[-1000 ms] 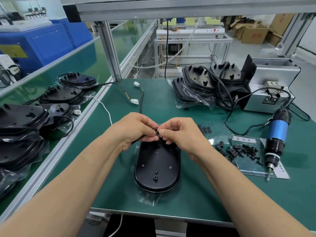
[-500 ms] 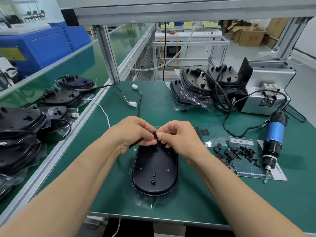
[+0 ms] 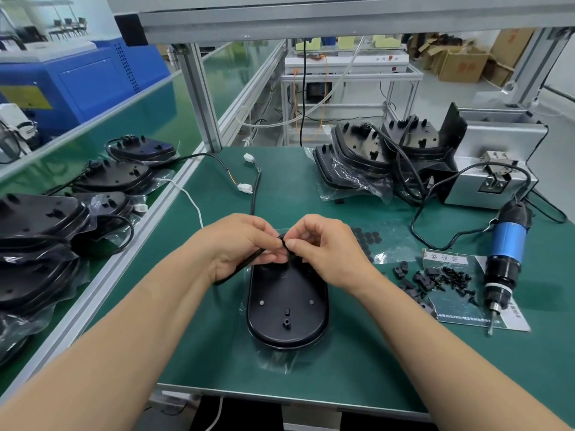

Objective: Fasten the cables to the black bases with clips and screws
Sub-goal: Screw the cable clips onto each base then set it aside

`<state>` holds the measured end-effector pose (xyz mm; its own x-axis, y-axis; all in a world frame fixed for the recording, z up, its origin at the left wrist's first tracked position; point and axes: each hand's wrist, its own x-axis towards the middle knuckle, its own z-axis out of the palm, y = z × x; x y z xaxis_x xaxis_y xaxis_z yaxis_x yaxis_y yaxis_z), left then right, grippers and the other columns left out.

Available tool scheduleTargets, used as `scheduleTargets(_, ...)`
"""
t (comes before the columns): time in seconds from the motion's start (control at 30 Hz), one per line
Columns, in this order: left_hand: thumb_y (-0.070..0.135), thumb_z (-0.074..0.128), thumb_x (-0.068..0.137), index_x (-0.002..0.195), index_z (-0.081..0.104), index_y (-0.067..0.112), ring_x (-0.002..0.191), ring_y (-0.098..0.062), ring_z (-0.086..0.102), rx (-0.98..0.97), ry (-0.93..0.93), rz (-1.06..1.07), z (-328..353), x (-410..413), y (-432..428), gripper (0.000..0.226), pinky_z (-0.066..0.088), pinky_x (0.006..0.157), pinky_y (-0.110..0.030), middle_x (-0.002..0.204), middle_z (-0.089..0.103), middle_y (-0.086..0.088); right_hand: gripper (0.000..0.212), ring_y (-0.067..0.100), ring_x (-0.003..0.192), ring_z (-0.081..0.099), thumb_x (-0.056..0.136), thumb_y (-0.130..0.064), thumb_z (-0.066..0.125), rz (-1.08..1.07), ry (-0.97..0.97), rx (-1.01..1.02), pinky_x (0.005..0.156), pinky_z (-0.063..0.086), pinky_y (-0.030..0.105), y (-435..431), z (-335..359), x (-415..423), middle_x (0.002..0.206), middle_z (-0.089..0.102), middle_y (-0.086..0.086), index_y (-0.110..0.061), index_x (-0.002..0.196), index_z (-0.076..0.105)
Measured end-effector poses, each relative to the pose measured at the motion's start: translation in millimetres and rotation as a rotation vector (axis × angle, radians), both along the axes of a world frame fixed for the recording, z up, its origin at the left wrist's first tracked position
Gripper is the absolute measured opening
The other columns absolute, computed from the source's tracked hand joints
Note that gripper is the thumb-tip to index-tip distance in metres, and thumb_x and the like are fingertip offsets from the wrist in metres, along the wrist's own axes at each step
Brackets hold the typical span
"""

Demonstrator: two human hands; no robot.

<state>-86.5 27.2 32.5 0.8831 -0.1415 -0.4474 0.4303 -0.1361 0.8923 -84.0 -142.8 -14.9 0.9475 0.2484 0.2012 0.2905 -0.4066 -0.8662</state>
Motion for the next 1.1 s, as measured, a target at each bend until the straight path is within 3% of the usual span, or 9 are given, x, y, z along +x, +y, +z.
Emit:
scheduleTargets(0.2, -0.009, 0.054, 0.086, 0.074, 0.050, 0.016, 0.076, -0.022, 0.074, 0.032, -0.054, -0.086, -2.1, -1.5, -0.5, 0.028, 0.040, 0.045, -0.014, 0.076, 0.072, -0.010, 0.033, 0.013, 0.069, 0.058, 0.086, -0.010, 0.074, 0.124, 0.082, 0.030, 0.075, 0.052, 0.034, -7.5, 1.0, 14.0, 0.083, 0.069, 0.006, -0.024, 0.114, 0.063)
scheduleTargets(0.3, -0.011, 0.054, 0.084, 0.074, 0.050, 0.015, 0.076, -0.025, 0.074, 0.051, -0.095, -0.096, -1.2, 0.4, 0.5, 0.029, 0.034, 0.044, -0.017, 0.071, 0.069, -0.009, 0.018, 0.002, 0.077, 0.054, 0.086, -0.025, 0.077, 0.181, -0.071, -0.218, 0.077, 0.045, 0.019, -12.6, 6.3, 23.4, 0.093, 0.057, -0.007, -0.028, 0.103, 0.075)
scheduleTargets(0.43, -0.011, 0.056, 0.085, 0.077, 0.051, 0.011, 0.071, -0.024, 0.074, 0.041, -0.103, -0.082, 2.2, 2.9, 1.2, 0.024, 0.041, 0.045, -0.015, 0.078, 0.072, -0.018, 0.008, -0.015, 0.065, 0.054, 0.087, -0.014, 0.075, 0.293, -0.131, -0.232, 0.062, 0.036, 0.002, -14.1, 14.9, 33.0, 0.087, 0.066, -0.010, -0.013, 0.095, 0.075)
scheduleTargets(0.57, -0.014, 0.060, 0.083, 0.081, 0.053, 0.004, 0.070, -0.025, 0.074, 0.030, -0.122, -0.051, 3.2, 7.1, 0.4, 0.019, 0.052, 0.050, -0.016, 0.081, 0.072, -0.023, 0.010, -0.001, 0.049, 0.048, 0.087, -0.006, 0.074, 0.296, 0.004, -0.007, 0.053, 0.035, 0.008, -12.0, 10.4, 37.9, 0.076, 0.064, -0.008, -0.012, 0.095, 0.071)
scheduleTargets(0.67, -0.014, 0.064, 0.080, 0.083, 0.056, 0.003, 0.072, -0.025, 0.074, 0.062, -0.124, -0.058, -1.5, 8.0, 4.1, 0.018, 0.053, 0.052, -0.017, 0.084, 0.072, -0.024, 0.012, 0.008, 0.057, 0.045, 0.088, -0.006, 0.073, 0.281, 0.046, 0.051, 0.060, 0.040, 0.019, -9.1, 3.4, 39.2, 0.074, 0.062, -0.008, -0.013, 0.096, 0.068)
scheduleTargets(0.73, -0.006, 0.072, 0.076, 0.084, 0.061, 0.003, 0.073, -0.024, 0.072, 0.261, -0.193, -0.073, -7.3, 10.1, 8.9, 0.016, 0.051, 0.053, -0.019, 0.084, 0.073, -0.021, 0.008, 0.011, 0.066, 0.050, 0.089, -0.005, 0.072, 0.254, 0.084, 0.033, 0.069, 0.044, 0.027, -5.8, 1.8, 40.9, 0.075, 0.062, -0.003, -0.010, 0.094, 0.069)
scheduleTargets(0.83, 0.018, 0.085, 0.069, 0.100, 0.070, 0.016, 0.093, -0.015, 0.060, 0.639, -0.367, -0.134, -15.3, 15.0, 17.6, 0.035, 0.047, 0.079, -0.027, 0.103, 0.065, -0.003, 0.004, 0.016, 0.075, 0.051, 0.093, -0.007, 0.067, 0.274, 0.213, 0.031, 0.072, 0.043, 0.033, -3.0, 6.4, 43.2, 0.080, 0.061, 0.006, -0.011, 0.094, 0.068)
scheduleTargets(0.93, 0.019, 0.082, 0.074, 0.110, 0.069, 0.025, 0.106, -0.013, 0.062, 0.497, -0.323, -0.249, -25.6, 10.2, 20.4, 0.039, 0.048, 0.094, -0.030, 0.110, 0.069, 0.004, 0.006, 0.008, 0.072, 0.053, 0.095, -0.011, 0.066, 0.274, 0.269, -0.029, 0.070, 0.044, 0.026, -5.4, 12.8, 45.9, 0.078, 0.063, -0.003, -0.015, 0.091, 0.069)
scheduleTargets(1.1, 0.011, 0.080, 0.077, 0.105, 0.070, 0.014, 0.084, -0.016, 0.060, 0.435, -0.313, -0.155, -33.7, 10.7, 17.4, 0.029, 0.049, 0.082, -0.030, 0.107, 0.070, -0.017, 0.017, 0.010, 0.065, 0.051, 0.093, -0.008, 0.066, 0.205, 0.453, -0.047, 0.064, 0.043, 0.020, -1.3, 19.8, 54.6, 0.072, 0.060, 0.001, -0.012, 0.077, 0.065)
